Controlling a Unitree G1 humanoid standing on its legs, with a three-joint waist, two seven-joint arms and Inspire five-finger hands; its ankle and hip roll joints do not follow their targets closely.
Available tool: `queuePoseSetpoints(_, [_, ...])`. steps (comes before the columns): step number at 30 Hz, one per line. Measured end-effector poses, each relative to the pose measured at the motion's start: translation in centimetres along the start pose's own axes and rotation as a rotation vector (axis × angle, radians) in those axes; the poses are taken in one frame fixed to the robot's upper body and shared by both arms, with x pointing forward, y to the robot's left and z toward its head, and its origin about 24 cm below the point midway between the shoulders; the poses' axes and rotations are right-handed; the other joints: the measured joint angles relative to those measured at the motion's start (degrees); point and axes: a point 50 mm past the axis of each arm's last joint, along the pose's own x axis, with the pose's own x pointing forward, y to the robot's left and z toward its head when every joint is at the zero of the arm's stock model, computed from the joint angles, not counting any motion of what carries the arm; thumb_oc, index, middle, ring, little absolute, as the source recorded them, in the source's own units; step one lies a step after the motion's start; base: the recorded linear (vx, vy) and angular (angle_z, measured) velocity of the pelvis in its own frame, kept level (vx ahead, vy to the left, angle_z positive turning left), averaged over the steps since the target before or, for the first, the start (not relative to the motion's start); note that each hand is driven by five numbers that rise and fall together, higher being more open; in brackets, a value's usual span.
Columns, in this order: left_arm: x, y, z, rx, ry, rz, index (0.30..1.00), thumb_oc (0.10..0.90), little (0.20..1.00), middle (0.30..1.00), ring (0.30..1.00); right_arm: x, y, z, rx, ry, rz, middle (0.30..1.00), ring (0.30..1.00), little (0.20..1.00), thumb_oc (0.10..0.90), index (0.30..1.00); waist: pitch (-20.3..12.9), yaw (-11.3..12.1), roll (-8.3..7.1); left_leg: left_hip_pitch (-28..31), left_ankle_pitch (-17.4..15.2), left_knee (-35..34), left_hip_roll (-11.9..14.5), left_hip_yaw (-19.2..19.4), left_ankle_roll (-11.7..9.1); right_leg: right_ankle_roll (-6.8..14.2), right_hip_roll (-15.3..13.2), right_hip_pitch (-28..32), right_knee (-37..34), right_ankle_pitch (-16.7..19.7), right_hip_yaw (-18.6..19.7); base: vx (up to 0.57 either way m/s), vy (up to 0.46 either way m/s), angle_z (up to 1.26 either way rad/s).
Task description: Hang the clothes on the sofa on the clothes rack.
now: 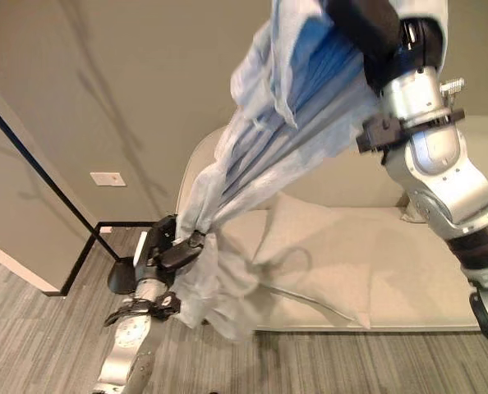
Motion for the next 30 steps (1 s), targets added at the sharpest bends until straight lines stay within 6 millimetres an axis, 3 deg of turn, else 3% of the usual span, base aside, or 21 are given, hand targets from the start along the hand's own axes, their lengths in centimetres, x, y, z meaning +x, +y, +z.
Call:
queuePoseSetpoints(2, [-0.8,1.1,0.1,0.074,-0.013,0.039,0.3,0.4,0.3,0.3,0.3,-3.4,-0.8,-0.6,0.012,0.041,0.02,0.3,0.3,0.3,0.4,0.3,0.3,1.1,0.19,-0.8,0.3,0.0,0.3,-1.2,-0.5,-0.1,0.4,0.0,0.0,-0.4,-1.4,-0.23,0.011,0.32])
queuePoseSetpoints(4, [-1.2,3.0,-0.3,0.185,-0.005,0.107,0.3,0.4,0.3,0.3,0.3,-5.5,-1.8,-1.3,-0.046,0.122,0.089,0.3,0.3,0.3,0.4,0.3,1.9,2.1,2.24,-3.7,1.0,1.1,0.5,-3.8,-0.9,-0.2,0.9,-1.0,0.0,-0.4,-3.5,-0.23,0.049,0.48])
queuePoseSetpoints(7, [-0.8,3.0,0.3,0.32,-0.055,0.134,0.3,0.4,0.3,0.3,0.3,-9.1,-3.7,-2.7,-0.028,0.226,0.0,0.3,0.3,0.3,0.4,0.3,4.5,4.5,5.22,-7.0,3.0,0.9,1.2,-7.6,-2.1,-1.3,1.5,-2.3,0.4,0.3,-6.7,-0.17,0.113,0.56])
queuePoseSetpoints(8, [-0.9,2.9,0.5,0.365,-0.072,0.139,0.3,0.4,0.3,0.3,0.3,-10.5,-4.1,-3.4,-0.01,0.265,-0.043,0.3,0.3,0.3,0.4,0.3,5.3,5.0,5.63,-7.8,3.0,0.8,1.3,-8.5,-2.4,-1.8,1.5,-2.4,0.4,0.7,-7.7,-0.13,0.326,0.58])
queuePoseSetpoints(9, [-0.6,3.0,1.1,0.484,-0.113,0.146,0.3,0.4,0.3,0.3,0.3,-13.4,-3.7,-4.7,0.067,0.318,-0.142,0.3,0.3,0.3,0.4,0.3,6.8,5.2,3.73,-8.9,-2.1,2.8,1.7,-4.9,-3.0,-2.9,-0.6,-2.6,0.5,1.5,-9.3,-0.09,0.405,0.52])
queuePoseSetpoints(11, [-0.3,3.8,2.5,0.627,-0.179,0.156,0.3,0.4,0.3,0.3,0.3,-16.8,-2.6,-6.1,0.119,0.405,-0.222,0.3,0.3,0.3,0.4,0.3,8.6,3.7,0.85,-8.6,-3.3,7.4,7.3,-2.5,-5.7,-2.7,-3.2,-2.7,0.7,1.7,-9.2,-0.05,0.285,0.26])
queuePoseSetpoints(13, [-0.3,3.4,3.3,0.677,-0.251,0.161,0.3,0.4,0.3,0.3,0.3,-19.4,-2.5,-6.6,0.071,0.487,-0.256,0.3,0.3,0.3,0.4,0.3,9.0,0.5,0.89,-4.9,-2.7,8.4,15.4,-2.5,-11.4,-1.0,-5.3,-1.7,1.1,2.3,-8.9,-0.04,0.364,0.12])
queuePoseSetpoints(15, [0.9,1.5,4.8,0.736,-0.385,0.108,0.3,0.4,0.3,0.3,0.3,-20.9,-2.9,-6.0,-0.014,0.496,-0.34,0.3,0.3,0.3,0.4,0.3,8.6,-3.0,2.01,1.0,-0.6,4.4,20.5,-2.2,-11.2,3.3,-9.7,-1.6,1.5,4.9,-7.6,-0.02,0.662,0.08])
queuePoseSetpoints(16, [2.1,0.3,6.0,0.749,-0.472,0.111,0.3,0.4,0.3,0.3,0.3,-21.6,-2.7,-5.0,-0.062,0.471,-0.378,0.3,0.3,0.3,0.4,0.3,8.5,-4.0,1.84,4.0,-5.5,2.7,17.7,-4.0,-11.5,7.1,-14.1,-1.5,1.5,7.7,-6.4,-0.02,0.891,0.41])
queuePoseSetpoints(17, [3.5,-0.3,7.6,0.765,-0.539,0.131,0.3,0.4,0.3,0.3,0.3,-23.7,0.4,-6.0,0.059,0.524,-0.491,0.3,0.3,0.3,0.4,0.3,9.2,-3.9,-6.76,-2.0,-11.7,11.6,9.3,-4.6,-11.2,2.7,-22.5,-1.1,1.3,16.2,-6.0,-0.17,1.274,1.4])
queuePoseSetpoints(18, [3.8,-4.1,7.6,0.738,-0.598,-0.009,0.3,0.4,0.3,0.3,0.3,-26.2,1.3,-5.9,0.044,0.621,-0.588,0.3,0.3,0.3,0.4,0.3,8.9,-1.6,-7.66,-11.2,-19.5,30.7,5.8,-4.8,-8.2,-8.3,-25.1,-0.1,4.9,26.5,-5.0,-0.18,1.008,1.62])
queuePoseSetpoints(19, [3.4,-4.6,7.9,0.762,-0.624,-0.069,0.3,0.4,0.3,0.3,0.3,-26.3,1.6,-5.7,0.04,0.618,-0.624,0.3,0.3,0.3,0.4,0.3,9.3,-0.9,-9.58,-12.8,-19.6,34.8,3.6,-2.2,-5.5,-8.4,-27.6,-0.6,8.4,26.5,-5.6,-0.21,0.898,1.41])
queuePoseSetpoints(20, [2.8,-4.8,8.6,0.814,-0.665,-0.125,0.3,0.4,0.3,0.3,0.3,-25.5,1.9,-5.8,0.055,0.585,-0.656,0.3,0.3,0.3,0.4,0.3,10.1,-0.4,-11.06,-14.0,-21.4,39.3,2.3,1.3,-0.5,-8.4,-30.3,-2.2,13.1,26.4,-7.6,-0.06,0.387,0.1])
queuePoseSetpoints(21, [2.0,-3.6,8.9,0.897,-0.689,-0.145,0.3,0.4,0.3,0.3,0.3,-24.2,2.4,-6.9,0.086,0.567,-0.638,0.3,0.3,0.3,0.4,0.3,9.0,0.0,-12.15,-10.2,-23.2,33.7,1.4,1.9,-3.1,-7.0,-33.1,-6.3,17.2,25.3,-10.3,-0.06,0.382,-0.35])
queuePoseSetpoints(22, [2.0,-2.8,8.9,0.941,-0.68,-0.136,0.3,0.4,0.3,0.3,0.3,-23.2,2.7,-7.8,0.102,0.558,-0.61,0.3,0.3,0.3,0.4,0.3,8.5,1.0,-12.39,-9.9,-21.9,33.4,0.7,3.5,-0.9,-1.9,-31.1,-8.3,17.1,20.3,-10.3,-0.04,0.477,-0.17])
queuePoseSetpoints(23, [2.5,-2.3,8.5,0.968,-0.656,-0.1,0.3,0.4,0.3,0.3,0.3,-21.7,2.7,-8.1,0.089,0.522,-0.57,0.3,0.3,0.3,0.4,0.3,8.7,-0.3,-10.33,-8.5,-20.3,29.0,1.3,1.4,-1.1,-2.2,-25.3,-9.0,20.2,9.1,-10.6,-0.03,0.413,0.32])
queuePoseSetpoints(24, [2.6,-1.9,7.7,0.942,-0.619,-0.053,0.3,0.4,0.3,0.3,0.3,-21.4,2.5,-7.9,0.067,0.513,-0.541,0.3,0.3,0.3,0.4,0.3,8.6,-0.9,-9.46,-6.8,-18.3,25.4,-0.9,0.8,0.0,-1.2,-21.3,-10.5,22.2,3.0,-10.3,-0.03,0.533,0.52])
queuePoseSetpoints(25, [2.4,-1.0,7.0,0.922,-0.573,0.014,0.3,0.4,0.3,0.3,0.3,-20.8,2.2,-7.6,0.043,0.489,-0.511,0.3,0.3,0.3,0.4,0.3,8.9,-0.3,-7.25,-5.7,-16.6,22.7,0.7,0.5,1.5,-1.8,-13.6,-11.7,23.8,-2.6,-7.9,-0.02,0.328,0.42])
queuePoseSetpoints(26, [2.1,-0.5,6.2,0.899,-0.525,0.063,0.3,0.4,0.3,0.3,0.3,-20.9,1.9,-7.4,0.023,0.485,-0.504,0.3,0.3,0.3,0.4,0.3,9.4,-1.1,-5.12,-3.2,-14.9,18.7,1.8,-0.6,0.8,-7.4,-7.1,-12.2,24.8,-7.8,-7.1,0.0,0.21,0.16])
queuePoseSetpoints(28, [0.7,1.1,5.1,0.925,-0.451,0.1,0.3,0.4,0.3,0.3,0.3,-21.0,1.0,-7.3,-0.029,0.497,-0.46,0.3,0.3,0.3,0.4,0.3,9.2,-0.8,-3.85,1.4,-12.4,12.2,2.1,0.2,0.3,-8.3,-0.1,-11.5,21.5,-7.8,-11.3,0.01,0.151,0.05])
queuePoseSetpoints(30, [-0.7,1.4,4.1,0.94,-0.407,0.099,0.3,0.4,0.3,0.3,0.3,-21.0,0.4,-7.2,-0.064,0.502,-0.438,0.3,0.3,0.3,0.4,0.3,8.8,-0.9,-3.57,4.6,-11.0,8.7,0.8,1.2,0.8,-7.3,0.3,-12.0,24.2,-7.4,-11.7,0.05,0.202,-0.4])
